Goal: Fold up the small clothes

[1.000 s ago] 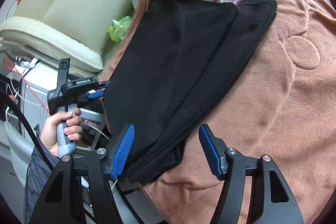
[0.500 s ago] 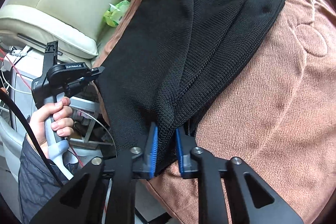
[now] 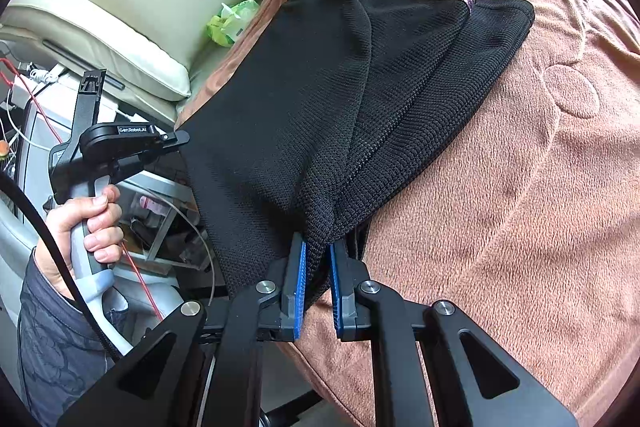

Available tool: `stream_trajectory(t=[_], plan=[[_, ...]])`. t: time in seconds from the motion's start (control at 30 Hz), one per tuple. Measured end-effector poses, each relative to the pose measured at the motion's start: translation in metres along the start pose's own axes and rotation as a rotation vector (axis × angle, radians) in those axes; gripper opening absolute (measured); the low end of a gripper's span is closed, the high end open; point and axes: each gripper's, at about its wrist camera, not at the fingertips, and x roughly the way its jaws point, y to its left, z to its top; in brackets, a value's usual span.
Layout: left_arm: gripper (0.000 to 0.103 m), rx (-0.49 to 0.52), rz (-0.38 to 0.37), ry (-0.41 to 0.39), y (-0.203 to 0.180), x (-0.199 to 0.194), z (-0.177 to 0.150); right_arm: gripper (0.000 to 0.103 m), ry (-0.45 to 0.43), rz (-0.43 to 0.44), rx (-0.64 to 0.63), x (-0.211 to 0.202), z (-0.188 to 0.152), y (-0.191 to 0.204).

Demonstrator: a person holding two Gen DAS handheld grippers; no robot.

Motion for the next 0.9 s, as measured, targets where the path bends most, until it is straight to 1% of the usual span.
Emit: stream_trajectory(t=[0.07, 0.13, 0.2, 0.23, 0.27, 0.3, 0.33, 0.4, 0.5, 0.6, 0.67, 0.7, 0.73, 0.8, 0.83, 0.87, 0.9], plan=[[0.007, 0.004, 0.008, 0.013, 0.0, 0.003, -0.003, 0.008, 0.0, -0.017, -0.01, 0.004, 0.001, 0.003], [0.008, 0.014, 0.015, 0.046, -0.003, 0.006, -0.005, 0.008, 0.003, -0.043, -0.018, 0.002, 0.002, 0.003], [0.009, 0.004, 0.017, 0.042, -0.004, 0.001, -0.006, 0.011, 0.016, -0.05, -0.006, 0.001, 0.003, 0.002], [0.014, -0.005, 0.005, 0.039, -0.005, -0.002, -0.006, 0.013, 0.017, -0.048, -0.002, -0.002, 0.003, 0.002], [0.023, -0.005, -0.012, 0.037, -0.007, -0.005, -0.007, 0.014, 0.009, -0.049, -0.001, -0.005, 0.004, 0.001], [0.027, 0.0, -0.021, 0.033, -0.009, -0.008, -0.008, 0.02, 0.001, -0.058, -0.002, -0.011, 0.003, 0.0], [0.031, 0.009, -0.021, 0.027, -0.012, -0.011, -0.008, 0.032, -0.011, -0.067, -0.002, -0.016, 0.003, 0.0], [0.032, 0.027, -0.022, 0.015, -0.02, -0.019, -0.012, 0.043, -0.044, -0.074, 0.002, -0.029, 0.001, -0.001], [0.035, 0.039, -0.057, 0.007, -0.031, -0.03, -0.018, 0.045, -0.076, -0.088, 0.018, -0.046, -0.004, -0.006], [0.04, 0.073, -0.071, -0.019, -0.045, -0.043, -0.027, 0.045, -0.104, -0.105, 0.032, -0.064, -0.011, -0.011], [0.052, 0.094, -0.092, -0.035, -0.054, -0.052, -0.034, 0.045, -0.127, -0.117, 0.029, -0.08, -0.017, -0.013], [0.054, 0.102, -0.105, -0.043, -0.059, -0.056, -0.038, 0.052, -0.139, -0.127, 0.024, -0.088, -0.02, -0.014], [0.056, 0.11, -0.115, -0.053, -0.063, -0.06, -0.043, 0.065, -0.15, -0.133, 0.018, -0.095, -0.021, -0.014], [0.058, 0.131, -0.139, -0.069, -0.072, -0.069, -0.052, 0.077, -0.187, -0.152, 0.001, -0.118, -0.031, -0.014], [0.063, 0.144, -0.148, -0.077, -0.077, -0.073, -0.057, 0.081, -0.204, -0.158, -0.003, -0.129, -0.036, -0.014], [0.069, 0.155, -0.156, -0.086, -0.082, -0.077, -0.062, 0.083, -0.213, -0.164, -0.005, -0.136, -0.04, -0.014], [0.072, 0.167, -0.167, -0.099, -0.086, -0.081, -0.068, 0.085, -0.225, -0.175, -0.009, -0.143, -0.044, -0.014]])
